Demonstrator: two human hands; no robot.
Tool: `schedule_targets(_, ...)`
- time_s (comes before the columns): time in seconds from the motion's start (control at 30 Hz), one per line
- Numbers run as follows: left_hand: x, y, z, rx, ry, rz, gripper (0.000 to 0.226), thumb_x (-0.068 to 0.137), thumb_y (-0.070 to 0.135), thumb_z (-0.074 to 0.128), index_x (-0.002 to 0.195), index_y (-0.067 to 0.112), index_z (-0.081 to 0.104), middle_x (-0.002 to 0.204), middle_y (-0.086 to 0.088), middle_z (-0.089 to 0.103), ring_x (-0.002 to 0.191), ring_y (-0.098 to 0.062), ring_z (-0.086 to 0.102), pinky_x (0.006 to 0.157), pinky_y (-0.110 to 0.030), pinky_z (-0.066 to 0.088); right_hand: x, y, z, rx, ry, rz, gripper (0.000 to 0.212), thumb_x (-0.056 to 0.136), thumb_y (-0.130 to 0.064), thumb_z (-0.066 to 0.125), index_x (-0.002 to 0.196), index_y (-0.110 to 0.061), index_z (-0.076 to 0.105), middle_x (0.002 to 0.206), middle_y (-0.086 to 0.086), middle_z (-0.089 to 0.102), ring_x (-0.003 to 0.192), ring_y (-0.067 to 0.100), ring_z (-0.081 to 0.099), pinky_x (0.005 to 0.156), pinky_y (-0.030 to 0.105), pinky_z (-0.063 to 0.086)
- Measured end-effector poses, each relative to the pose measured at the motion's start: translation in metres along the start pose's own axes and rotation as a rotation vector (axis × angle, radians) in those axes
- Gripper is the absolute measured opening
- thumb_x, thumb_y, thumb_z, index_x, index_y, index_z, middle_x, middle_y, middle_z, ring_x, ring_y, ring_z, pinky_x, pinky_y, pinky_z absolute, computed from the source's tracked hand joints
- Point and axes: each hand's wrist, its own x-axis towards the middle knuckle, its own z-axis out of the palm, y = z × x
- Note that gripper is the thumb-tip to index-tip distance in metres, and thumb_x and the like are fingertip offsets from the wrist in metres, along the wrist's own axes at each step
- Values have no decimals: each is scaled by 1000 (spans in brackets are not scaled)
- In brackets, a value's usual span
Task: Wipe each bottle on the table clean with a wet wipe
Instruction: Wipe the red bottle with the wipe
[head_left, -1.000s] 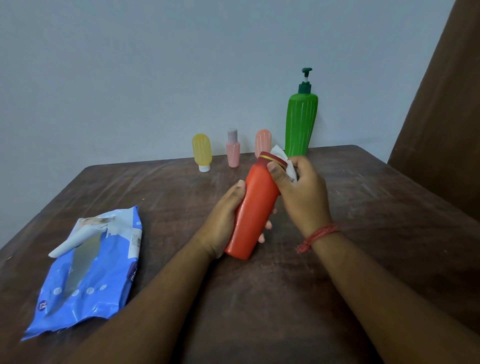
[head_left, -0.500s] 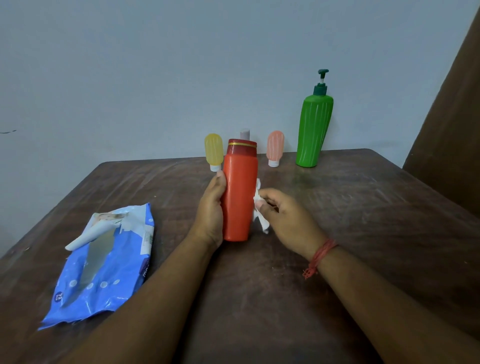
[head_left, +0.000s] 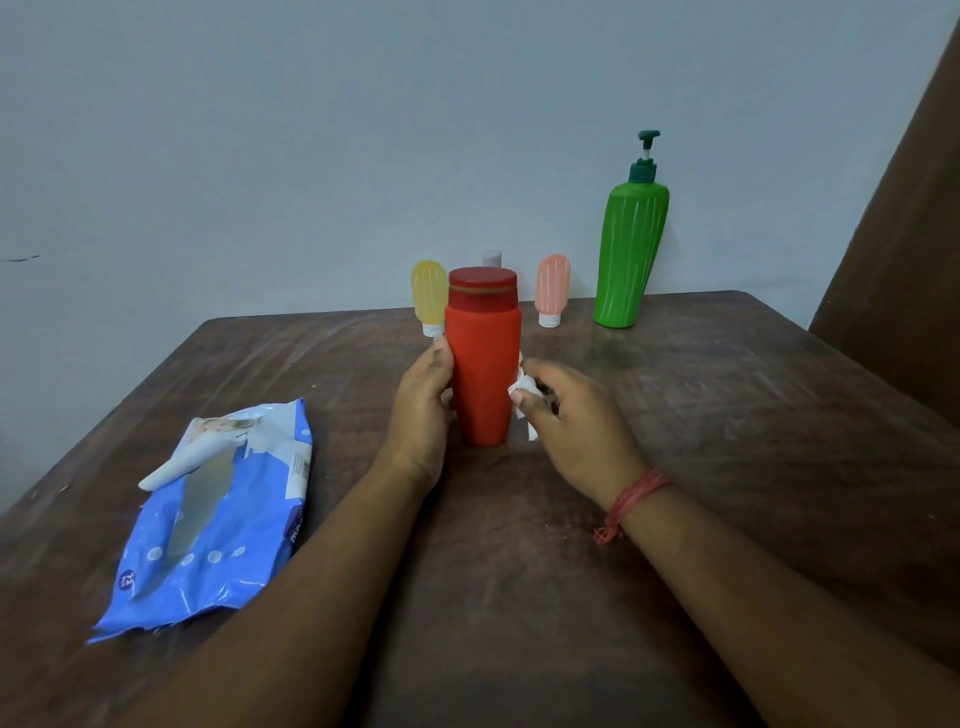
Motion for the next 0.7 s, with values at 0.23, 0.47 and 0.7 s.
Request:
schedule_targets(0.23,-6,-3,-6,117,44,-1,48,105,53,31,128,25,63,122,1,71,114,-19,67,99,-44,52,0,9,4,-138,-70,-14,19,100,-24,58,114,-17,69,99,-9,66,97,13,55,78,27,41)
schedule_targets(0.47,-25,-3,-5,304,279,-23,36,103,52,40,103,20,57,95,5,63,89,-10,58,79,-28,46,2,21,-8,-224,-7,-20,22,97,-20,61,117,-17,70,107,1,66,101,20,55,82,33,44)
schedule_targets(0.7,-42,-14,3,782,305,-17,43,77,55,70,101,31,43,104,3,58,97,-17,60,92,-44,50,7,30,-18,-228,108,32,24,95,-19,65,118,-17,72,101,-1,47,97,22,53,85,37,51)
